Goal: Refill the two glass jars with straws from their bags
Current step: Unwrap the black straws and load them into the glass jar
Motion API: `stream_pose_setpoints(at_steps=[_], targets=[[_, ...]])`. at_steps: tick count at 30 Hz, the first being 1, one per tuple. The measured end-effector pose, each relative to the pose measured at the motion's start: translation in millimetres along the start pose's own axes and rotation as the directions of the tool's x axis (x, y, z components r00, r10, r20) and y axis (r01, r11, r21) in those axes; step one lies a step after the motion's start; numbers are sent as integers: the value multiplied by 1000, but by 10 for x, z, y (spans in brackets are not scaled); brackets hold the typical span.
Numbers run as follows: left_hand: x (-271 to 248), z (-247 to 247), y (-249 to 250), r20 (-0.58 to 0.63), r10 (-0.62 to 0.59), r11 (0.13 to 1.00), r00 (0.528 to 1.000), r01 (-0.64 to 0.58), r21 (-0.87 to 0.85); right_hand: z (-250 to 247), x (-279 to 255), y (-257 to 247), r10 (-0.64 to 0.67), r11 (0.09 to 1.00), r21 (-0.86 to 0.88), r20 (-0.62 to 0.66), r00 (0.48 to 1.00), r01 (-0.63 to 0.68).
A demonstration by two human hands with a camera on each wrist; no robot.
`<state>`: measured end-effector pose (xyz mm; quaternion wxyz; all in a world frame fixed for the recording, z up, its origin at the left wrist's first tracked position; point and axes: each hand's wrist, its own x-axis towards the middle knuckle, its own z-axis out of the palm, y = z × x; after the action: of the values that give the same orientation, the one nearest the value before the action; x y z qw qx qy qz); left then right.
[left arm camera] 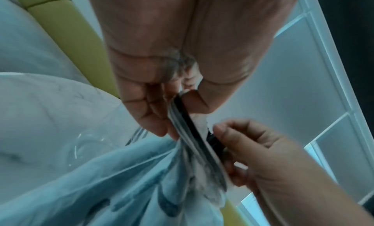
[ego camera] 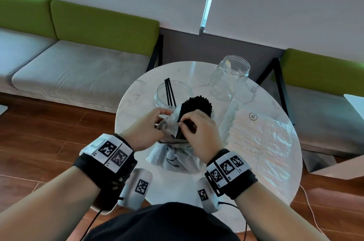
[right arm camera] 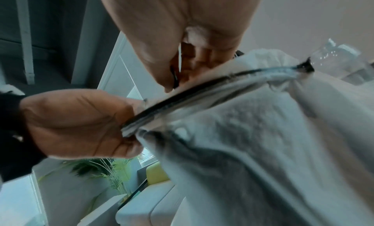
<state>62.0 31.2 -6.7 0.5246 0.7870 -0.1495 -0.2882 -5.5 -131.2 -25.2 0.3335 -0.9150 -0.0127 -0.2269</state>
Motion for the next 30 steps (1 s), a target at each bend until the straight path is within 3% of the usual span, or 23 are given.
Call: stream_pose_setpoints(at_steps=[3,5,7,10,13,18,21,25,27,30], targets=[[-16,-23,-13,1,-82,994,997,81,72,-119,61,25,-9,991,-135,-37,999,4],[-20,-23,-20,24,-153,986,988,151,65,-189,60,23,-116,982,-155,-38,993,108],[-30,-12,-11,53,-196,981,979,196,6,-190,-7,20,-267,952,-139,71,961,274],[-40,5,18,69,-188,980,980,191,-47,-103,-169,86,-283,908,-216,317,905,359],[-37,39,67,69,-202,973,977,208,-96,1,-239,177,-244,848,-394,305,921,355],[-36,149,97,115,-177,979,978,187,-83,51,-247,256,-273,879,-350,185,944,323],[-3,155,44,74,-146,984,987,152,-93,-13,-341,306,-306,877,-311,227,925,366],[4,107,-26,49,-114,993,992,113,14,-131,-513,412,-286,872,-282,371,884,400],[4,110,-33,29,-93,992,995,90,83,-157,-530,413,-262,913,-206,366,893,352],[24,125,-8,19,-83,982,996,79,172,-143,-450,358,-161,978,-95,232,959,187]])
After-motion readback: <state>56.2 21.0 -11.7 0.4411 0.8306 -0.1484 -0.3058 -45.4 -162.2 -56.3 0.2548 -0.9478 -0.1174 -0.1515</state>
